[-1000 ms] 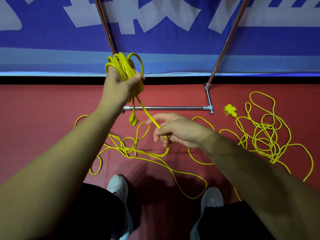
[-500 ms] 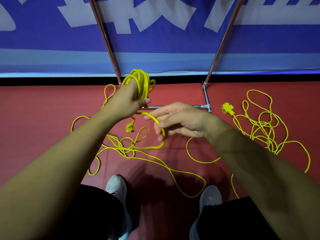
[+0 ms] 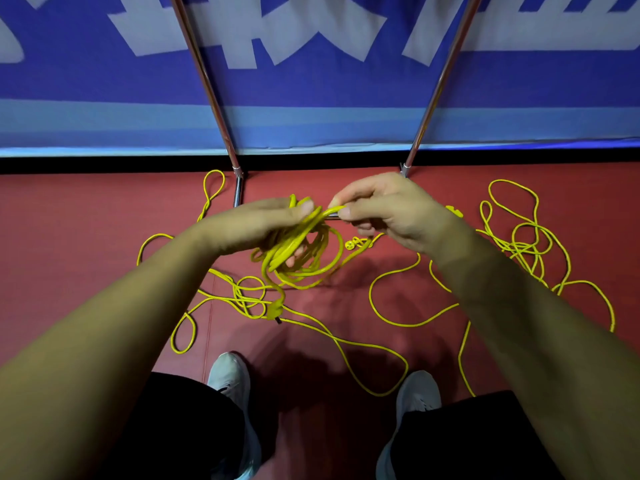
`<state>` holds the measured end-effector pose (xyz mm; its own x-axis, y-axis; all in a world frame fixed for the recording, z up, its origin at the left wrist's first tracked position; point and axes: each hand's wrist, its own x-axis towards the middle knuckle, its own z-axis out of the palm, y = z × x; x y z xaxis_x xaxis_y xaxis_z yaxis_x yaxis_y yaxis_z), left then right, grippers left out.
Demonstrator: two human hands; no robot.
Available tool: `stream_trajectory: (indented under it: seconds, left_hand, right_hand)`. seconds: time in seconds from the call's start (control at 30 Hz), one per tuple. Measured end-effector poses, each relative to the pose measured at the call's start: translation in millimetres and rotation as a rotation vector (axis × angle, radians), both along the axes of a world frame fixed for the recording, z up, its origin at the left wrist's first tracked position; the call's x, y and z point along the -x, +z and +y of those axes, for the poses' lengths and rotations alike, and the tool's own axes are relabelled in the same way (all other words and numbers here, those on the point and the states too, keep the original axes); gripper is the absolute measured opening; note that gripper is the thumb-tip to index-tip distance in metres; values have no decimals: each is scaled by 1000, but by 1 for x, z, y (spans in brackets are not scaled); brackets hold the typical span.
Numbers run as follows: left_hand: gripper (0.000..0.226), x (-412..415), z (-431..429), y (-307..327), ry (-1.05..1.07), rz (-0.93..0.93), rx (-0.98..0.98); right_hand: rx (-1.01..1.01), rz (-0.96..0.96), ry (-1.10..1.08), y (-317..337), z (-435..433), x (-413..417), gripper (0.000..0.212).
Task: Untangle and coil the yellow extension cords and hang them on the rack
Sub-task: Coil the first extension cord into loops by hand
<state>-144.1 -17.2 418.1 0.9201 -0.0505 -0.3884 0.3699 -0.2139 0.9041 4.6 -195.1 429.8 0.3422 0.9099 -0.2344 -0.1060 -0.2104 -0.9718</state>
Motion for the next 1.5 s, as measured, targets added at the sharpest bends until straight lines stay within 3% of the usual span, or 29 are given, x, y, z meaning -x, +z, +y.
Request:
stream_trajectory:
  seconds: [0.1,0.2,0.27,0.53,0.77,0.87,0.97,1.03,1.07,1.17,1.23,1.43,1.5]
  left_hand:
    - [39,-1,-7,5,-176,-24,-193]
    - [21,-2,-10,6,-90,-11,-262]
    - [12,0,-7,10,25,-33,-182]
    - [15,-1,-1,15,383,-114,351]
    - [6,-3,8,19,524,-126,595]
    - [25,-3,10,20,547,-161,653]
    - [15,-3,12,22,601,-199,670]
    - [13,-3,14,23,619,-214,657]
    - [13,-3,13,25,612,-220,643]
    - [16,-3,11,25,577,-219,644]
    - [26,-1,8,23,530,-233,712]
    - [24,3,-7,11,372,-301,1025]
    - [25,4,-8,8,325,-296,1069]
  right_hand:
    - [-18,-190,-6,0,1,-4,12]
    - [-15,-352,13,-1,4,-4,12]
    - [-35,-361,-10,-4,5,-6,15]
    - [38,-402,154,-25,-3,-26,16]
    - [62,-297,119,-39,-4,-26,18]
    - [92,-283,87,-44,-3,-20,8]
    - [54,120,-14,-38,0,-10,44]
    - [47,264,-8,-32,3,-2,67]
    - [32,244,0,-31,4,4,69]
    - [-43,1,0,-27,9,21,40]
    - [-92,-39,-45,-26,12,29,35]
    - [-127,247,-165,-28,14,31,98]
    - [-136,337,-145,-28,13,32,94]
